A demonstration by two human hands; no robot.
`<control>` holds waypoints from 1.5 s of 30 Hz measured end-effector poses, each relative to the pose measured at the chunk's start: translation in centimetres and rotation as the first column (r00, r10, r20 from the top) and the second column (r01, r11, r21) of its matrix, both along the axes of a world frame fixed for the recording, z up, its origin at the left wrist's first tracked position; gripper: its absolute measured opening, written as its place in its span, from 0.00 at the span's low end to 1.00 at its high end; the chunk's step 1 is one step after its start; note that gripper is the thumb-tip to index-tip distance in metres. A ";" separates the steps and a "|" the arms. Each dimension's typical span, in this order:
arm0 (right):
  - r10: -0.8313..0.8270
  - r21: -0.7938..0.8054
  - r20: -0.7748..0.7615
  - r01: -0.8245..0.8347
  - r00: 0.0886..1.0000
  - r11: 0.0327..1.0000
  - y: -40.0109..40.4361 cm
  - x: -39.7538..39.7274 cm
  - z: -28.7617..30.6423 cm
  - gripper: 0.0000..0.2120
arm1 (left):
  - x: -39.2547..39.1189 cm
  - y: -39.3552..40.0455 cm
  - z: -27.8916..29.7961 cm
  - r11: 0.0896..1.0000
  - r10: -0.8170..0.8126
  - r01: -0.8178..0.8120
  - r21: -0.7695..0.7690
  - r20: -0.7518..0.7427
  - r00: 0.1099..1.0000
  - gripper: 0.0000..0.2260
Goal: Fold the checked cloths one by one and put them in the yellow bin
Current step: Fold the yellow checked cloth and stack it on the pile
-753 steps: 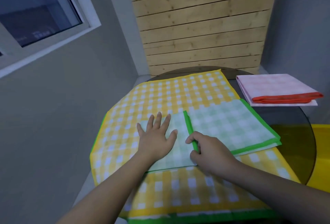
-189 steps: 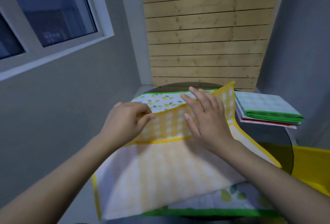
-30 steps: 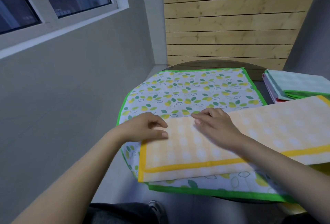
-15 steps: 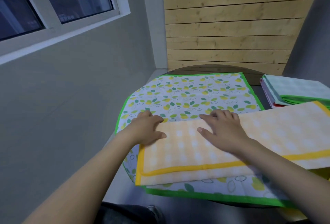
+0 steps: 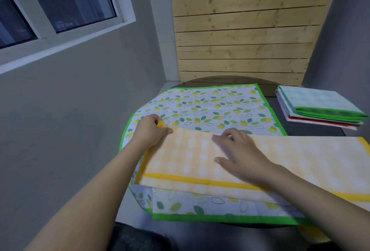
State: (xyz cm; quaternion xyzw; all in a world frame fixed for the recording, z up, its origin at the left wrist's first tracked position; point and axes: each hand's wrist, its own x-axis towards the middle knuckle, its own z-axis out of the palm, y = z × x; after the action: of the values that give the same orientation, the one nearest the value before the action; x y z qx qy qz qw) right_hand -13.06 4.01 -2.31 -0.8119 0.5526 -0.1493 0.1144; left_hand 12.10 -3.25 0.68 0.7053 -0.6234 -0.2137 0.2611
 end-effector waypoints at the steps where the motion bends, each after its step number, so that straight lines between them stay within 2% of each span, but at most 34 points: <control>1: 0.042 0.070 0.074 -0.047 0.996 0.996 0.0 0.3 -0.1 0.28 | -0.1 0.1 0.1 1.000 -0.002 0.001 -0.018 -0.026 1.000 0.18; 3: 0.039 0.162 0.143 -0.062 0.989 0.985 -0.1 0.7 -0.4 0.33 | 0.1 0.2 0.1 0.999 -0.005 0.008 0.040 -0.066 0.998 0.14; 5: 0.009 0.203 0.152 -0.040 0.988 0.978 -0.4 0.7 -0.5 0.38 | 0.8 0.6 0.4 0.973 -0.036 0.045 0.225 -0.043 0.998 0.23; 7: 0.010 0.238 0.120 -0.039 0.993 0.970 -0.5 0.8 -0.3 0.42 | 1.7 0.8 0.7 0.904 -0.146 0.141 0.404 -0.019 0.989 0.20; 9: 0.032 0.247 0.041 -0.041 0.999 0.968 -0.6 1.0 0.0 0.45 | 2.7 0.8 0.9 0.860 -0.177 0.196 0.472 -0.084 0.981 0.19; 12: 0.052 0.257 -0.029 -0.043 0.998 0.966 -0.5 1.3 -0.1 0.50 | 3.5 0.8 1.7 0.878 -0.109 0.238 0.416 -0.310 0.944 0.19; 16: 0.085 0.289 -0.106 -0.051 0.991 0.956 -0.1 1.1 0.0 0.55 | 3.0 1.0 3.4 0.875 -0.102 0.319 0.365 -0.504 0.858 0.34; 17: 0.090 0.284 -0.119 -0.053 0.989 0.957 0.2 1.1 0.0 0.55 | 2.5 1.1 3.9 0.875 -0.106 0.339 0.347 -0.545 0.832 0.33; 20: 0.100 0.280 -0.088 -0.072 0.991 0.957 1.0 0.9 0.0 0.53 | 0.3 1.6 5.5 0.876 -0.133 0.397 0.275 -0.652 0.746 0.23; 21: 0.102 0.302 -0.043 -0.084 0.994 0.949 1.2 0.5 0.1 0.52 | -0.7 1.7 6.0 0.874 -0.140 0.414 0.254 -0.685 0.715 0.19; 23: 0.056 0.387 0.150 -0.111 0.987 0.916 1.4 -0.6 0.8 0.47 | -2.8 1.9 6.9 0.876 -0.149 0.430 0.218 -0.726 0.671 0.15; 25: -0.086 0.475 0.426 -0.142 0.901 0.869 1.6 -2.0 1.6 0.39 | -5.3 2.2 7.6 0.875 -0.188 0.454 0.168 -0.747 0.638 0.20; 26: -0.171 0.500 0.552 -0.159 0.816 0.851 1.7 -2.7 1.9 0.33 | -6.5 2.4 7.8 0.868 -0.209 0.474 0.146 -0.759 0.616 0.20; 28: -0.345 0.535 0.717 -0.160 0.606 0.830 2.0 -4.0 2.1 0.21 | -8.8 2.6 7.8 0.856 -0.252 0.503 0.119 -0.753 0.608 0.11; 29: -0.422 0.557 0.742 -0.129 0.521 0.820 2.0 -4.8 2.1 0.17 | -10.0 2.6 7.8 0.853 -0.268 0.510 0.113 -0.742 0.614 0.11; 31: -0.528 0.601 0.739 -0.056 0.419 0.797 2.2 -6.4 2.3 0.13 | -12.4 2.9 7.4 0.854 -0.293 0.511 0.095 -0.724 0.624 0.12; 33: -0.590 0.627 0.727 0.012 0.351 0.779 2.7 -7.8 2.9 0.10 | -14.7 3.2 6.6 0.856 -0.306 0.509 0.093 -0.703 0.643 0.10; 36: -0.675 0.676 0.690 0.100 0.261 0.730 3.3 -9.3 3.2 0.10 | -17.8 3.6 4.7 0.859 -0.303 0.497 0.125 -0.657 0.690 0.13; 38: -0.722 0.716 0.641 0.134 0.262 0.685 3.9 -9.8 3.0 0.09 | -19.8 4.1 3.3 0.840 -0.305 0.516 0.169 -0.640 0.705 0.14; 40: -0.746 0.737 0.581 0.178 0.325 0.652 4.7 -10.1 2.8 0.10 | -21.3 4.4 1.9 0.823 -0.299 0.523 0.220 -0.615 0.729 0.14; 43: -0.685 0.647 0.523 0.286 0.507 0.706 6.2 -9.9 2.7 0.13 | -22.5 4.6 -0.1 0.797 -0.302 0.535 0.280 -0.583 0.755 0.14; 45: -0.623 0.541 0.427 0.367 0.656 0.757 6.8 -9.7 2.4 0.21 | -22.9 4.7 -0.8 0.786 -0.306 0.544 0.293 -0.581 0.754 0.13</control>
State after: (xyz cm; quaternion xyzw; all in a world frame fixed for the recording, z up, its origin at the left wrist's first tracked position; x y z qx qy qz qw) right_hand -22.76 10.85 0.12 -0.4951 0.7123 -0.2979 0.3985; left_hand -10.83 1.42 -0.13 0.4985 -0.6141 -0.5819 0.1890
